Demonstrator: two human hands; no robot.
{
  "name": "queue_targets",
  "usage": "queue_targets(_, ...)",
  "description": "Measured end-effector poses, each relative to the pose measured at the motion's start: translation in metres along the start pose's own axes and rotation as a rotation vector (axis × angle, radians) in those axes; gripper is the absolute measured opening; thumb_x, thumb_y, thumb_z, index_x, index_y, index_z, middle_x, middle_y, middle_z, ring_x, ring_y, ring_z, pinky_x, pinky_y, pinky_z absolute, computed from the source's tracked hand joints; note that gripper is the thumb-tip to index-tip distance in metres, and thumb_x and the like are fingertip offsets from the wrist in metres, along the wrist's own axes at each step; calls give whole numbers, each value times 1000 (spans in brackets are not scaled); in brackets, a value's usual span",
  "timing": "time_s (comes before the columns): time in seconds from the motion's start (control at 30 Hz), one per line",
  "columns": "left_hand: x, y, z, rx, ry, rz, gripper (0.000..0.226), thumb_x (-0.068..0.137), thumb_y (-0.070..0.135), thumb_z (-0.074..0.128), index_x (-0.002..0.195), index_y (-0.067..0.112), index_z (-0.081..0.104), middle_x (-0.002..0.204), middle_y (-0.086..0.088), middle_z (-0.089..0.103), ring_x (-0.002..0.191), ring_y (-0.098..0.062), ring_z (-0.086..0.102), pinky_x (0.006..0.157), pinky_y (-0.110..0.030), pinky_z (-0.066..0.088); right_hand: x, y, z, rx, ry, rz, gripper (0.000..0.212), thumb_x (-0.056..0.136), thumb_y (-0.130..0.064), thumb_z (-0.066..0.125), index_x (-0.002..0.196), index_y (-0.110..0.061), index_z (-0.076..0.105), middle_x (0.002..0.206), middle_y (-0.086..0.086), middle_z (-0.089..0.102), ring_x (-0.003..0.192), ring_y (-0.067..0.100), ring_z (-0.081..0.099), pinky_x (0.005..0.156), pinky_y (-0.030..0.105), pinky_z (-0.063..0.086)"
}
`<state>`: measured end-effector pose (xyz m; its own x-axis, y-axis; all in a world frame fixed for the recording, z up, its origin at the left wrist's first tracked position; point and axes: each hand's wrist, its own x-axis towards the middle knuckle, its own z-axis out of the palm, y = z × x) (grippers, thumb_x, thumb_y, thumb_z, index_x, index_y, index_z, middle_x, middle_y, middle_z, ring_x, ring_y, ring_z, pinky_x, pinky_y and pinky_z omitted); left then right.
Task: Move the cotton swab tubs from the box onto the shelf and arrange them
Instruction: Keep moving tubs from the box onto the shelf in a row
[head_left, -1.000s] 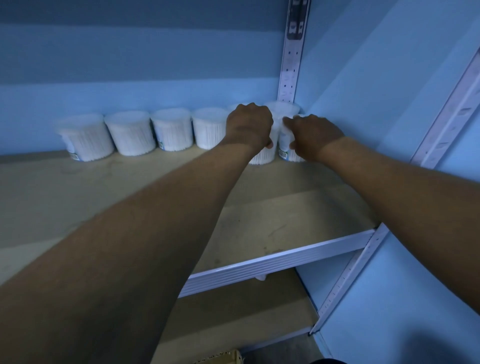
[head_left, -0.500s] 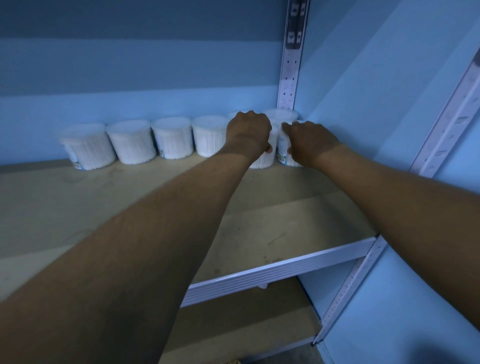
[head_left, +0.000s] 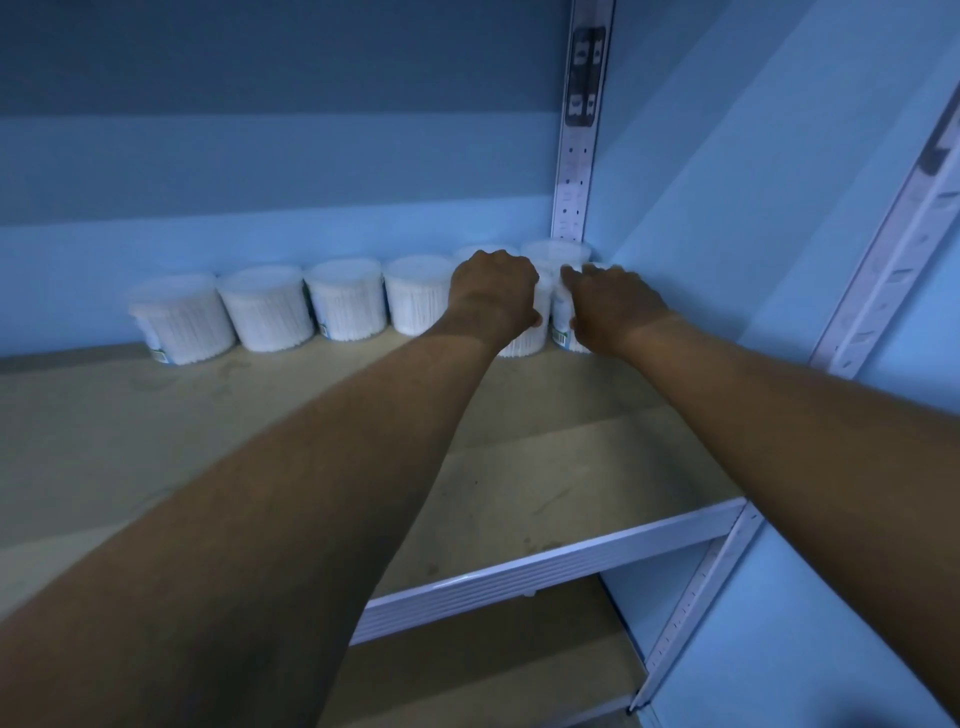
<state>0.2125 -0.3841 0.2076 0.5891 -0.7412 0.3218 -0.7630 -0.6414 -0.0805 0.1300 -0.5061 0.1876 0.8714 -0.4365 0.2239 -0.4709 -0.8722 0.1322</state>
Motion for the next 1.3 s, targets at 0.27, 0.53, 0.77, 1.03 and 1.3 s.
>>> queue_targets(0.27,-23,-10,-12,-160,-39,11,68,88,53,62,145,19,46,146,-5,51,132,-27,49,105,-40,42,-16,3,-22,90,2,27,82,94,-19,60,158,-9,11,164,15,14,150,37,13,117,47,26)
queue_targets(0.53,-79,-38,-55,-100,-142,-2,63,87,57,59,142,28,48,144,-3,51,129,-25,50,100,-38,45,-71,-19,-52,166,-77,10,75,97,-32,55,159,-20,14,165,6,15,151,26,16,118,43,29)
queue_targets(0.77,-156,-68,-85,-58,-237,-31,71,88,61,57,149,31,39,152,-2,43,138,-23,41,106,-37,40,-123,-74,-76,284,-32,-60,68,96,-36,57,154,-17,26,156,9,32,140,30,35,106,46,42)
queue_targets(1.03,-249,-108,-106,-51,-256,-65,73,88,60,58,151,32,36,153,-1,43,139,-23,41,108,-39,41,-184,-141,-78,361,-44,-208,75,97,-37,58,158,-20,18,163,4,19,149,24,23,111,43,35)
queue_targets(1.3,-337,-132,-99,-87,-270,-145,68,89,55,59,150,32,38,151,2,45,136,-22,44,107,-37,41,-247,-197,-72,369,-70,-376,71,99,-36,55,158,-16,21,164,5,18,150,24,18,115,41,32)
